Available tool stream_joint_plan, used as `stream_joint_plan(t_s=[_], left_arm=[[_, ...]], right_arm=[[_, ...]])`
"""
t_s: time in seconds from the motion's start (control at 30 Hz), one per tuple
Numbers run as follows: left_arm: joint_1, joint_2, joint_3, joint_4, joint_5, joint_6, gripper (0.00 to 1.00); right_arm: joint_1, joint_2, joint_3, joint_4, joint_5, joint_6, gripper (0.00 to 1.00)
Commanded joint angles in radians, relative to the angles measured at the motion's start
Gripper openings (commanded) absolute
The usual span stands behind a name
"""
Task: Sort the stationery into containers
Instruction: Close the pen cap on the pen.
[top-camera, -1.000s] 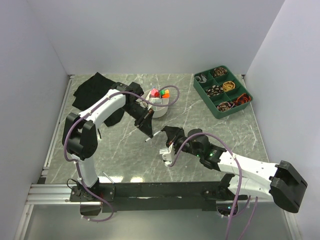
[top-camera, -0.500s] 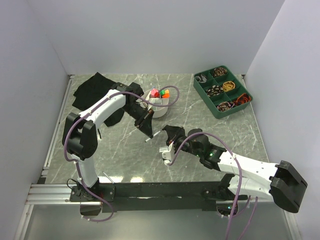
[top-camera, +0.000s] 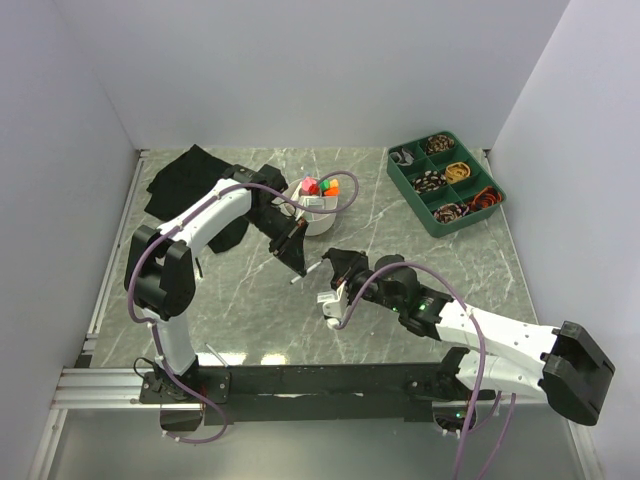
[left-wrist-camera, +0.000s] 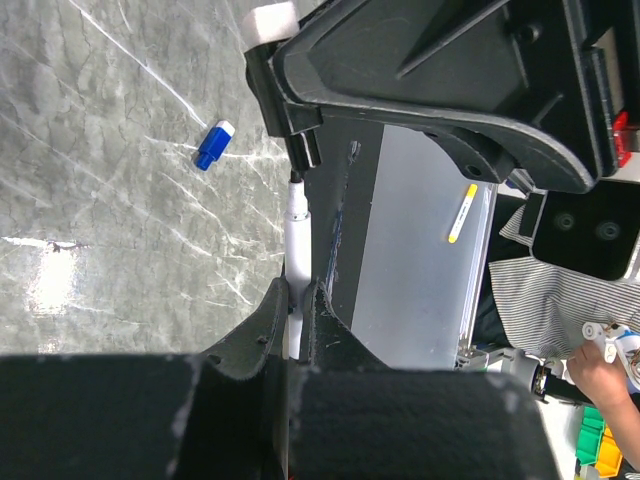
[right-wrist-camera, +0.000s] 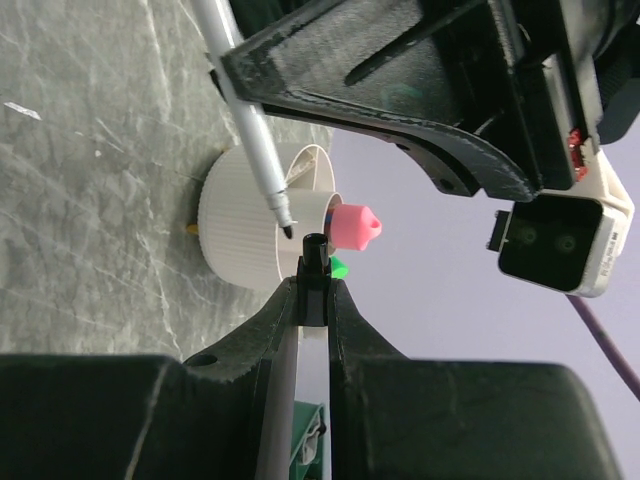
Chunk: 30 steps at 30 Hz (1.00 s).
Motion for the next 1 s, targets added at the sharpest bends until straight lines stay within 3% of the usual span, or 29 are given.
stream_joint_plan(t_s=[0.0, 0.97], left_arm=[[-0.001, -0.017, 0.027, 0.003, 0.027, 0.003, 0.01], [0.001, 0.028, 0.07, 0.004, 0.039, 0.003, 0.01]], right_arm=[[0.008, -0.007, 0.048, 0.007, 0.011, 0.021, 0.0], [0.008, 0.015, 0.063, -0.02, 0.001, 0.014, 0.0]])
